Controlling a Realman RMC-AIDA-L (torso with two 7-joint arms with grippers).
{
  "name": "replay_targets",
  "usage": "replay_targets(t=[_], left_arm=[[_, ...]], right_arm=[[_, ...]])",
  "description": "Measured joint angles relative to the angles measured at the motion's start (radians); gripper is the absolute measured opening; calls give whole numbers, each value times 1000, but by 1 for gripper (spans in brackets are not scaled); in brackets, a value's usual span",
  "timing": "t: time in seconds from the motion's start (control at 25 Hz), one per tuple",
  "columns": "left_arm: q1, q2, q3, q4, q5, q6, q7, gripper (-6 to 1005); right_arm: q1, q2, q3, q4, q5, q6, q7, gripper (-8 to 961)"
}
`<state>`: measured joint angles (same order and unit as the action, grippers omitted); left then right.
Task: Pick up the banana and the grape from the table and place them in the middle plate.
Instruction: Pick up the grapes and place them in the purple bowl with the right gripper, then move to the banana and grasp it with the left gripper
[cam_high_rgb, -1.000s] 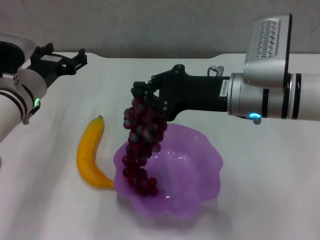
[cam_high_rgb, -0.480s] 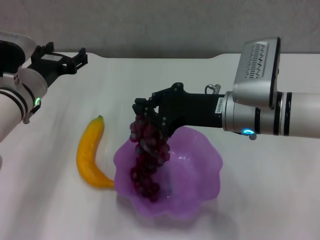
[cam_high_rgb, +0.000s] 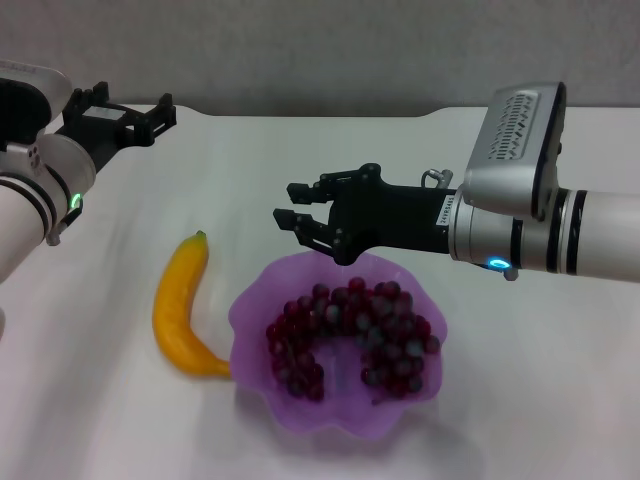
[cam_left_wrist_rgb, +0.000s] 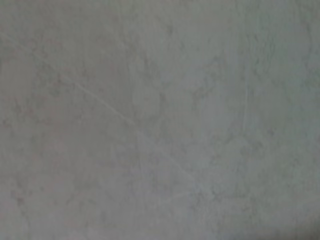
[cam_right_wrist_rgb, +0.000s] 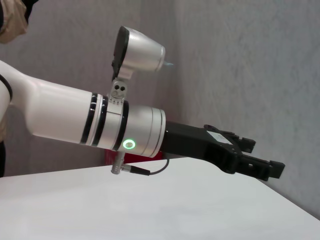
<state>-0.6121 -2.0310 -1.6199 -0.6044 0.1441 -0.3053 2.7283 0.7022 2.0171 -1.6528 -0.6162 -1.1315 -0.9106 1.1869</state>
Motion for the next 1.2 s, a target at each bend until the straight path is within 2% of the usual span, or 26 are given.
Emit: replay_targets(t=[0.4,0.6,0.76,0.88,1.04,1.2], left_arm=[[1,0,0,4,0,2,0,895],[5,0,0,5,0,1,0,896],[8,0,0,5,0,0,1,896],[11,0,0,5,0,1,1,896],[13,0,0,6,0,2,1,896],[14,0,0,10,0,1,1,896]], right_arm=[[-5,2,-9,-20,53,92,-26,546],[-82,1,1,-101,162,155,-126,678],[-201,1,5,-193,390,216,-334,800],[-265,-2,8,-208,592,217,-469,905],[-333,-1,56,-198,832,209,-592,903],[-385,1,72,-161,1089,145,-799,903]])
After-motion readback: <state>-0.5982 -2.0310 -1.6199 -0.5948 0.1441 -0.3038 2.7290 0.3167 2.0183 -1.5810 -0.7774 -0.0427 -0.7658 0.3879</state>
